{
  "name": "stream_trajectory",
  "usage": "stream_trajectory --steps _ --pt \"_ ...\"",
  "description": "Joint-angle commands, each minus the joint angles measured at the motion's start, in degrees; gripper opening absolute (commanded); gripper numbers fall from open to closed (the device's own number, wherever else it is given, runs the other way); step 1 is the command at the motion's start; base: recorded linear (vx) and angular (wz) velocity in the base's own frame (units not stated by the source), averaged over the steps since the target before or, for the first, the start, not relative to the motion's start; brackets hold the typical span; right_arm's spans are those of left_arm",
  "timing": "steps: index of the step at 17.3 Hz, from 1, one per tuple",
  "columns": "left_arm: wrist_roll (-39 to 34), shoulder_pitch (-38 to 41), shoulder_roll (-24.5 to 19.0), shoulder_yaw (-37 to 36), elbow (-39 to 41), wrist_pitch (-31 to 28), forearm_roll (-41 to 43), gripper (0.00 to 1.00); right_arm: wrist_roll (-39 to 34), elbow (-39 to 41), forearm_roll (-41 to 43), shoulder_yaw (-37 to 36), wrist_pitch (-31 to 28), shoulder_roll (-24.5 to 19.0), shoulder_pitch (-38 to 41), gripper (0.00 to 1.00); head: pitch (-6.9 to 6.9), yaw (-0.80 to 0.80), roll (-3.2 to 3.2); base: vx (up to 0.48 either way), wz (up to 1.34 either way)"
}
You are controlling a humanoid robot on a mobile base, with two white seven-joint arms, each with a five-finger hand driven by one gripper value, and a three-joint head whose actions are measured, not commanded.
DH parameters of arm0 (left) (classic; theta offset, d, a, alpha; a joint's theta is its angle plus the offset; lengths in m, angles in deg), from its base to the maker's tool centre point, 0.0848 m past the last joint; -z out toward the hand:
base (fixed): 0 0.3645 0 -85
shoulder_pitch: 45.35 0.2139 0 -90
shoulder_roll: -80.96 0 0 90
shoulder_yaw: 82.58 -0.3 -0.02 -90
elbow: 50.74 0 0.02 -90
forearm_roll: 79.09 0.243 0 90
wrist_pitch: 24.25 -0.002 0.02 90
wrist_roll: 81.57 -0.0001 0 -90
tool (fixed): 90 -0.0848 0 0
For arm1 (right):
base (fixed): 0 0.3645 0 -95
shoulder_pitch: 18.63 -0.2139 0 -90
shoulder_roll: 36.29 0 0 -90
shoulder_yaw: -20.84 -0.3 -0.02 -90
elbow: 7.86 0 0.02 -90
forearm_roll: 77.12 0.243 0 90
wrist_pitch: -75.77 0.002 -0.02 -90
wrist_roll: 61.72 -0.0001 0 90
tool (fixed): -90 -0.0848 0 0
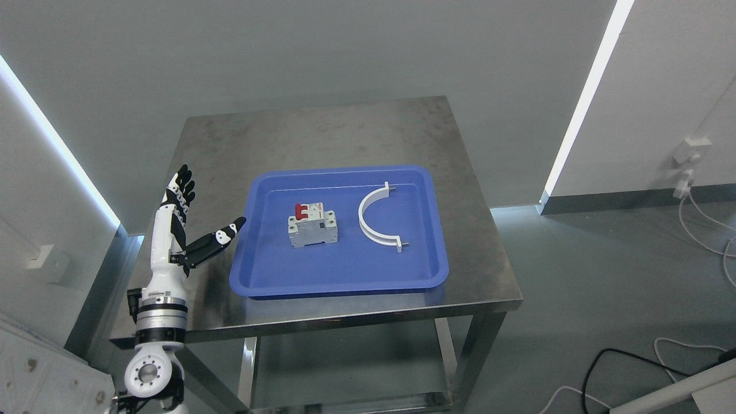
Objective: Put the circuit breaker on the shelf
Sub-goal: 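Reach the left hand toward the grey circuit breaker in the tray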
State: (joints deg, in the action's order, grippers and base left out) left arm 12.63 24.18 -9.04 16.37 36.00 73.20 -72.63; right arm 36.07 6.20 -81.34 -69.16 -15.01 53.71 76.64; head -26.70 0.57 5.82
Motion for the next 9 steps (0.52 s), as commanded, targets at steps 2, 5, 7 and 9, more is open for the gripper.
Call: stream_trajectory --steps 2,5,7,9 --pt "2.92 0.34 -1.0 0.36 0.1 0.46 0.05 1.0 0.04 0.0 0.0 1.14 -3.71 1.0 0.0 1.0 0.0 0.0 0.0 0.0 0.0" --pt "6.15 -2.2 -4.82 -0.25 0.18 0.99 -0.04 1.0 0.04 0.0 0.0 1.14 -3.71 1.0 0.0 1.0 0.0 0.0 0.0 0.0 0.0" --pt "15.16 -3.44 -7.46 -2.61 0.19 0.38 0.05 0.98 0.04 0.0 0.0 1.14 -3.71 1.0 0.0 1.0 0.0 0.0 0.0 0.0 0.0" --pt "21.1 -4.49 -10.89 -9.36 0.27 -1.72 0.4 0.95 0.04 -0.09 0.0 1.14 -3.71 1.0 0.0 1.0 0.0 0.0 0.0 0.0 0.0"
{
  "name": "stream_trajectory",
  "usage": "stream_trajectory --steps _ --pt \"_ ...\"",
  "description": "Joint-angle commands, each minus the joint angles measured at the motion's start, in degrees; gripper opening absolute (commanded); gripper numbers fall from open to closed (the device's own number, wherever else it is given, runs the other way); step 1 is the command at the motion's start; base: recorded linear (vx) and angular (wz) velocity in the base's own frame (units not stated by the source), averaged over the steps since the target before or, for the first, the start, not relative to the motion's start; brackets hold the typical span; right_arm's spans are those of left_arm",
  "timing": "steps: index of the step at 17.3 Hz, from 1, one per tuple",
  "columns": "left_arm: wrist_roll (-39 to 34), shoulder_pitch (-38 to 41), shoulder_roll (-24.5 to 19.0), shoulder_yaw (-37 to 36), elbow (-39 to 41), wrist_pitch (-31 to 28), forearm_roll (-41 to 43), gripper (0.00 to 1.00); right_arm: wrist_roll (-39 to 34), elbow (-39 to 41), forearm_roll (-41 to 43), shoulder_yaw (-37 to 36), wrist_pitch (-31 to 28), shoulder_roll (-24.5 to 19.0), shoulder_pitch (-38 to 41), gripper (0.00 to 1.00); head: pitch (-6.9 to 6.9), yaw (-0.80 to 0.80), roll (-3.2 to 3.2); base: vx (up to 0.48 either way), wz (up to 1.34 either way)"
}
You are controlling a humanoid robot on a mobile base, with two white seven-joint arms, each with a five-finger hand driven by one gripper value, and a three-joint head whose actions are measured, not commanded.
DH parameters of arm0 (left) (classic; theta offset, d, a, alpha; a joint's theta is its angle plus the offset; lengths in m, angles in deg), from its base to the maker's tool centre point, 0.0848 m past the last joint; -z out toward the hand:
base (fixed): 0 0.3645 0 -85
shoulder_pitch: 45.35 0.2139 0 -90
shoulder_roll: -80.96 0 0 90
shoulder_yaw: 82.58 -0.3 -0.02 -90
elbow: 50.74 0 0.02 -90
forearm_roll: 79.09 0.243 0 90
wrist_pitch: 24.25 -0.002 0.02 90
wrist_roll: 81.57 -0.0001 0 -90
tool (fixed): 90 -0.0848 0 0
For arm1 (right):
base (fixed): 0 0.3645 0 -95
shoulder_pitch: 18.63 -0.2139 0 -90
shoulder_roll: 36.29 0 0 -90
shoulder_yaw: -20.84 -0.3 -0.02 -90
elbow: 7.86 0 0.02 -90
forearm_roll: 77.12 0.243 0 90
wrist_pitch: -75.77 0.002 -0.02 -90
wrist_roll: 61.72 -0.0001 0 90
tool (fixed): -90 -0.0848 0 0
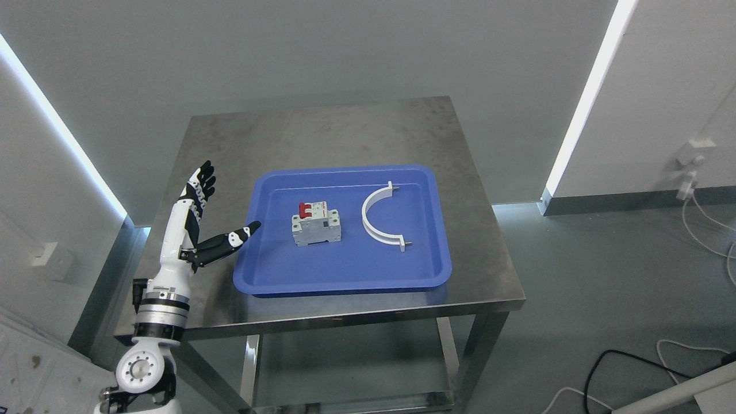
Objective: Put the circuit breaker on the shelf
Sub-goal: 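Reach the left hand toward the grey circuit breaker in the tray, then close the left hand around the circuit breaker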
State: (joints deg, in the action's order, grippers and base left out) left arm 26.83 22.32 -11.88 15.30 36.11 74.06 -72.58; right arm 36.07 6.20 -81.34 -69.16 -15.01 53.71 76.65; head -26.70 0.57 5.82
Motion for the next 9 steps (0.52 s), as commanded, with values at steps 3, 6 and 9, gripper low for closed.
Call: stream_trajectory --steps 3,6,9 --pt "7.27 -7.97 -8.77 -13.49 0.17 -12.23 0.43 0.95 0.04 -0.09 0.0 1.14 -3.71 1.0 0.0 1.0 0.0 0.0 0.0 0.0 0.0" --pt "8.67 -10.28 -8.85 -16.57 -0.1 -16.39 4.63 0.95 0.04 0.0 0.0 1.14 -3.71 1.0 0.0 1.0 0.0 0.0 0.0 0.0 0.0" --pt "14.38 -10.46 -8.15 -17.98 -0.1 -18.94 6.94 0.92 0.04 0.0 0.0 1.14 -3.71 1.0 0.0 1.0 0.0 0.0 0.0 0.002 -0.01"
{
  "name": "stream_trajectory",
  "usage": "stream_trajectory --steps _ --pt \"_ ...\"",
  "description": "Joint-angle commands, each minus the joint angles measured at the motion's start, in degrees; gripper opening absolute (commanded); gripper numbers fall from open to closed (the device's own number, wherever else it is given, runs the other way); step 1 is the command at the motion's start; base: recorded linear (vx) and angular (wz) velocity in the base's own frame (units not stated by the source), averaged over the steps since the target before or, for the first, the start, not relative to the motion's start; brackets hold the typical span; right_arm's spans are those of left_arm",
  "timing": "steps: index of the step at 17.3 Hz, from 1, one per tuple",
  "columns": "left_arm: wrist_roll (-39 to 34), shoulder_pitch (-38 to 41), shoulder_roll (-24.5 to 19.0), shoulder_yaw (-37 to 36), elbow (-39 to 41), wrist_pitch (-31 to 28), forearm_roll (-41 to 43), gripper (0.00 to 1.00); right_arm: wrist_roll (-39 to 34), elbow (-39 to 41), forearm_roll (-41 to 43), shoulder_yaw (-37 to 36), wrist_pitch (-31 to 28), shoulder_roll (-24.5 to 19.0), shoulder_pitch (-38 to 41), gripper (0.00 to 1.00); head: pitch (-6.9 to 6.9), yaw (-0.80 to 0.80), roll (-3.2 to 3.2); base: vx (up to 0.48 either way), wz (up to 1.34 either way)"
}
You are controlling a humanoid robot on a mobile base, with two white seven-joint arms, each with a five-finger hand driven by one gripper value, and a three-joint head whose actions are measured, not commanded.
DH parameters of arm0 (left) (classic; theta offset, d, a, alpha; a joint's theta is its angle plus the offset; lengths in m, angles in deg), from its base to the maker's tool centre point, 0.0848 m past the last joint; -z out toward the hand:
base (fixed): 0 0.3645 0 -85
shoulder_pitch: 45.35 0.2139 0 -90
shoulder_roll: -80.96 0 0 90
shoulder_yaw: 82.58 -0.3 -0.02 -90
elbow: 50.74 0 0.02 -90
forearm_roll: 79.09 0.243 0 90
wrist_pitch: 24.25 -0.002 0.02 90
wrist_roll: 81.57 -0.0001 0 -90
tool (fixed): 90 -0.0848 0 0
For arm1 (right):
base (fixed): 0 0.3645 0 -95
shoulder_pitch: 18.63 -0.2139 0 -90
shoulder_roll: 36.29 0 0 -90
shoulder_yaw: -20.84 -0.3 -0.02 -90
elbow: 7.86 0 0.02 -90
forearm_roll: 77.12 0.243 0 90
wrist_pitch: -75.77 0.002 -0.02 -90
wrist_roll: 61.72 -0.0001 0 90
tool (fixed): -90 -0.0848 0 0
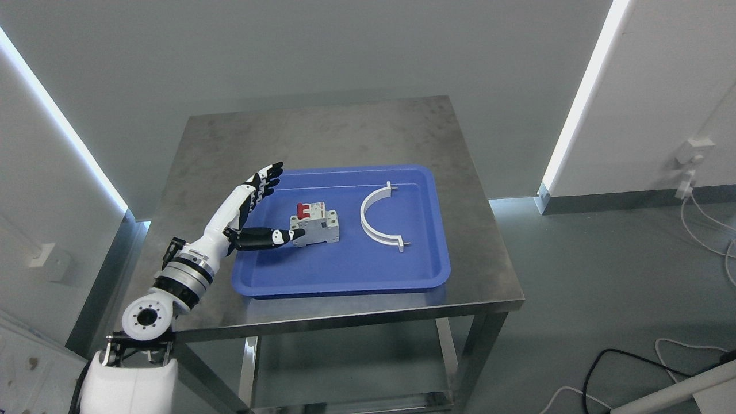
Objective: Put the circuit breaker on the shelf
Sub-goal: 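Close the left hand around the circuit breaker, then lift the circuit breaker out of the tray with the left hand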
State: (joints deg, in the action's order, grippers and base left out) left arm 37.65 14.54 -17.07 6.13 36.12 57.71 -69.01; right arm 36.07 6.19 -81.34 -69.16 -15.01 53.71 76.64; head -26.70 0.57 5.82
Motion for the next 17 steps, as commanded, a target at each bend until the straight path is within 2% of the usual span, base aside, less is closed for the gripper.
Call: stream_trajectory --steps 1,4,7,9,13,15,17 --pt "4.0 -2.76 -2.96 -8.91 -0.11 -3.21 3.36 0.9 0.04 0.01 0.0 1.14 -3.71 1.0 0.01 1.0 0.0 0.0 0.0 0.006 -0.03" --pt "6.37 -2.5 -3.57 -8.91 -0.28 -3.39 4.93 0.8 0.04 0.01 0.0 1.14 -3.71 1.0 0.01 1.0 0.0 0.0 0.0 0.004 -0.03" --pt "8.22 -1.97 -3.75 -7.94 -1.07 -3.3 11.69 0.71 0.04 0.01 0.0 1.14 -3.71 1.0 0.01 1.0 0.0 0.0 0.0 0.0 0.0" --pt "8.22 -1.88 -3.31 -7.07 -1.51 -3.3 12.76 0.65 0.04 0.01 0.0 1.14 -3.71 1.0 0.01 1.0 0.0 0.0 0.0 -0.007 0.0" --pt "7.7 -2.59 -2.78 -4.08 -2.65 -1.73 12.94 0.35 0.04 0.01 0.0 1.14 -3.71 1.0 0.01 1.0 0.0 0.0 0.0 -0.003 0.0" --pt "7.61 -2.85 -2.78 -3.37 -3.88 2.56 12.94 0.18 0.04 0.01 0.0 1.14 -3.71 1.0 0.01 1.0 0.0 0.0 0.0 0.006 -0.02" --pt "7.61 -2.85 -2.43 -1.36 -4.41 6.0 12.94 0.11 0.04 0.01 0.0 1.14 -3.71 1.0 0.01 1.0 0.0 0.0 0.0 0.006 -0.02"
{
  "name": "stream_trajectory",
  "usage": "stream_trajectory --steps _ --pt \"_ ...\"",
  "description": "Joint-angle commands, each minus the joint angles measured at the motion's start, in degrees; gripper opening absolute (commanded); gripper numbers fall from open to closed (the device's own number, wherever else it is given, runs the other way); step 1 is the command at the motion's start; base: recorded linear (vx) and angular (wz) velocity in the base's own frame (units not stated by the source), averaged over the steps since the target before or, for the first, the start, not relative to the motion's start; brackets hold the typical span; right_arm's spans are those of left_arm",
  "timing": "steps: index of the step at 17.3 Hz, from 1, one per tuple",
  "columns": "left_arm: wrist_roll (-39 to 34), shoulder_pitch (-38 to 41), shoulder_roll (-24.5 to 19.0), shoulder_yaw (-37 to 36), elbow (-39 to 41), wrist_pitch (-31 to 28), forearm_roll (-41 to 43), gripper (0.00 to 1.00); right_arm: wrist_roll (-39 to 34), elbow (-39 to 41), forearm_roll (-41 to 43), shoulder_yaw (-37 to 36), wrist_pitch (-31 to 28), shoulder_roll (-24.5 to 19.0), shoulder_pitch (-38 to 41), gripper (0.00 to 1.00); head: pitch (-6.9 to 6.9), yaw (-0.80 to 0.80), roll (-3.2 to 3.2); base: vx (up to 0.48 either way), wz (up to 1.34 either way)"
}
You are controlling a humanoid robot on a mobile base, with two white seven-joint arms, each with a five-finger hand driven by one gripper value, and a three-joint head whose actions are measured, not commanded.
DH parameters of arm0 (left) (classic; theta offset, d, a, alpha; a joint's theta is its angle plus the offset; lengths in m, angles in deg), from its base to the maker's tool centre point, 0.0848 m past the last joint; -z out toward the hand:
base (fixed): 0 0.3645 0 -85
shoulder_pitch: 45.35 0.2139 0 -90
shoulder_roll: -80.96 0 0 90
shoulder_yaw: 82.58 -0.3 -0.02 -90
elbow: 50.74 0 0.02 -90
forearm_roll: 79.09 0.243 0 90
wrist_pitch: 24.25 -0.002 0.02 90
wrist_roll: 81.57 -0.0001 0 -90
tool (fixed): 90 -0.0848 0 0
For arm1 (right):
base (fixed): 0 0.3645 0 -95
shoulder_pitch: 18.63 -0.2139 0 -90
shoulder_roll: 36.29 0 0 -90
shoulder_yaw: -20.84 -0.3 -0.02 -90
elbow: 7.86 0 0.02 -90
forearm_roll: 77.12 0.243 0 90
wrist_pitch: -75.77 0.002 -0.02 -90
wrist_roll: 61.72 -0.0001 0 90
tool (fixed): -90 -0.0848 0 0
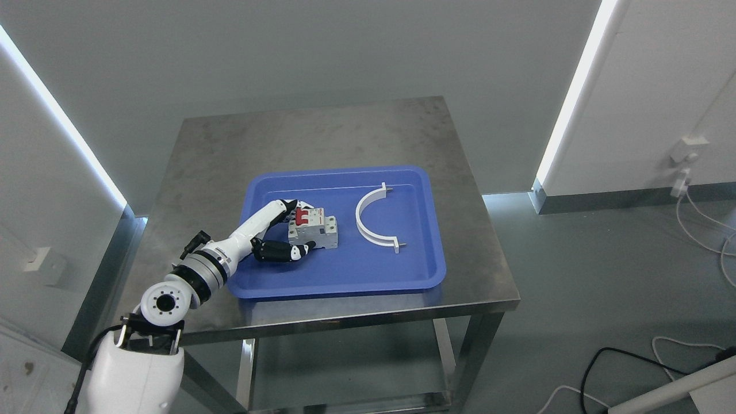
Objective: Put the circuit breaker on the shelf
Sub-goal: 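Lift the circuit breaker out of the tray with the left hand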
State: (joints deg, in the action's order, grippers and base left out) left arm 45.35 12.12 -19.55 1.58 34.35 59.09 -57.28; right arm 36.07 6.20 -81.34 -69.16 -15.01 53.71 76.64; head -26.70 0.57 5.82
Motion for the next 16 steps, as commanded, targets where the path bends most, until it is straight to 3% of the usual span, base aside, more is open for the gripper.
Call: stream_trajectory --steps 1,5,7,11,13,16 --pt "-0.18 -0.43 0.66 4.51 -2.65 5.68 1.22 0.1 0.04 0.0 0.0 1.14 -3.71 1.0 0.0 1.0 0.0 0.0 0.0 0.0 0.0" --pt "-2.28 -2.88 9.51 19.24 -2.3 13.48 0.6 0.1 0.04 0.0 0.0 1.14 -3.71 1.0 0.0 1.0 0.0 0.0 0.0 0.0 0.0" --pt "-6.74 -2.89 9.51 22.27 -2.21 19.2 0.25 0.1 0.04 0.0 0.0 1.14 -3.71 1.0 0.0 1.0 0.0 0.0 0.0 -0.01 0.0" --pt "-34.4 -2.71 9.51 23.33 -0.55 21.94 -5.19 0.11 0.04 0.0 0.0 1.14 -3.71 1.0 0.0 1.0 0.0 0.0 0.0 -0.068 0.0" --pt "-36.04 -2.36 9.51 24.21 0.42 22.04 -5.73 0.1 0.04 0.0 0.0 1.14 -3.71 1.0 0.0 1.0 0.0 0.0 0.0 -0.162 0.0" --pt "-32.02 0.26 9.51 24.65 0.69 25.97 -6.43 0.1 0.04 0.0 0.0 1.14 -3.71 1.0 0.0 1.0 0.0 0.0 0.0 -0.279 0.05"
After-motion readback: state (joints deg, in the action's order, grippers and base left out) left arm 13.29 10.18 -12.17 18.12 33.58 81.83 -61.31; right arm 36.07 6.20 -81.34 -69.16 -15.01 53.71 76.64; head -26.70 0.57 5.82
